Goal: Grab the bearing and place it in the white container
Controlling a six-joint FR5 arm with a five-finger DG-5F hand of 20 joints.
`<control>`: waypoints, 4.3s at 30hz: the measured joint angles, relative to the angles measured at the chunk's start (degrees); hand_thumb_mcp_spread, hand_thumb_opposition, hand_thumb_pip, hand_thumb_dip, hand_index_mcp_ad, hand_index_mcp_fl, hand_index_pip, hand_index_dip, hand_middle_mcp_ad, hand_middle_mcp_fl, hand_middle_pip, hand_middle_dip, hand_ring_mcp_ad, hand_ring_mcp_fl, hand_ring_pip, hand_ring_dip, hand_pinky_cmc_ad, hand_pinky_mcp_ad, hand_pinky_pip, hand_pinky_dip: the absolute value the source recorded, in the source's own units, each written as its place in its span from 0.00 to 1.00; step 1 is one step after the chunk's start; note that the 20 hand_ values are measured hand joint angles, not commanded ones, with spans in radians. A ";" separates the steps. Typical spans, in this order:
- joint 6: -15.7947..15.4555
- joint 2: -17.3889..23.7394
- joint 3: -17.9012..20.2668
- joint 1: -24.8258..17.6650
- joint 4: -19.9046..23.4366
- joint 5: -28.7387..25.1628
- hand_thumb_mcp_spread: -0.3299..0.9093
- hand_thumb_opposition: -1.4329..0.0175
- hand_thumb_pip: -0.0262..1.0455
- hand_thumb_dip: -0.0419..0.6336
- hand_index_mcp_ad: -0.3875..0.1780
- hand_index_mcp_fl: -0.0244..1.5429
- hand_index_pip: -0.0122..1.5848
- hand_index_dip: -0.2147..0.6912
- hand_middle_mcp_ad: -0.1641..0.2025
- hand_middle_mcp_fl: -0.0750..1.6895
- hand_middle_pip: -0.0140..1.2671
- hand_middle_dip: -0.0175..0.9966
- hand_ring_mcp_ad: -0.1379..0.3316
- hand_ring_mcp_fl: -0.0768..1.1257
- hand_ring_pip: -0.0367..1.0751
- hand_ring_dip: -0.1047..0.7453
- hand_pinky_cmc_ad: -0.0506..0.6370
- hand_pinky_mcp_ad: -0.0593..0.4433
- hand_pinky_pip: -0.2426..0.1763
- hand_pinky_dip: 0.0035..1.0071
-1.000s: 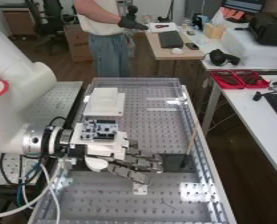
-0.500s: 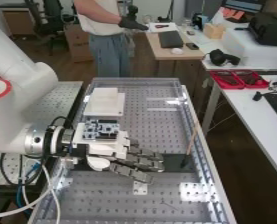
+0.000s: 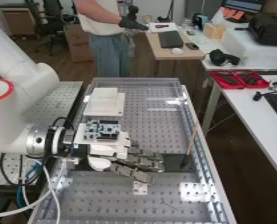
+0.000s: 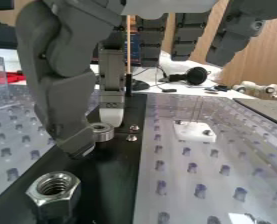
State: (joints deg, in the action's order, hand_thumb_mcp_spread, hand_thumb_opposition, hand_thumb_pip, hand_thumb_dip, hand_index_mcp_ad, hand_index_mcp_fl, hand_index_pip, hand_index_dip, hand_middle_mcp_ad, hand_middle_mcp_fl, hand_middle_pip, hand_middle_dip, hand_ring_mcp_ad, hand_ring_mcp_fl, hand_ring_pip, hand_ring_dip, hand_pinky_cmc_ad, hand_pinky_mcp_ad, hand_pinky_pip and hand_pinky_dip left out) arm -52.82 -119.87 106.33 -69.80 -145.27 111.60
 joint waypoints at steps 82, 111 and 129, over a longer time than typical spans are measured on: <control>0.11 -0.29 -0.72 0.03 -0.93 -0.34 0.71 0.37 0.43 0.48 0.48 0.28 0.79 0.56 0.60 0.05 0.13 0.15 0.54 0.06 0.12 0.12 0.57 0.58 0.37 0.14; 1.53 8.34 2.05 -3.85 -3.37 -6.69 0.72 0.35 0.41 0.48 0.48 0.30 0.79 0.57 0.59 0.06 0.12 0.15 0.53 0.06 0.11 0.12 0.58 0.58 0.37 0.14; 4.61 19.11 10.30 -19.26 -5.35 -26.48 0.72 0.35 0.41 0.48 0.48 0.30 0.79 0.56 0.60 0.06 0.12 0.15 0.53 0.06 0.12 0.12 0.57 0.58 0.37 0.14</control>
State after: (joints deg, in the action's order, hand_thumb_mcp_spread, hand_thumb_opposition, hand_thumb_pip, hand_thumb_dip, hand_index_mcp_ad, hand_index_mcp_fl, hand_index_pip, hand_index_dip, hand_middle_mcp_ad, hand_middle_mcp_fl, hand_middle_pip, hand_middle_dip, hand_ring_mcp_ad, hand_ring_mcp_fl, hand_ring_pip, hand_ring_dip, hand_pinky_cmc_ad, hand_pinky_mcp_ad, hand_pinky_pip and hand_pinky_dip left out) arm -48.21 -100.76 116.63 -89.06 -150.62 85.12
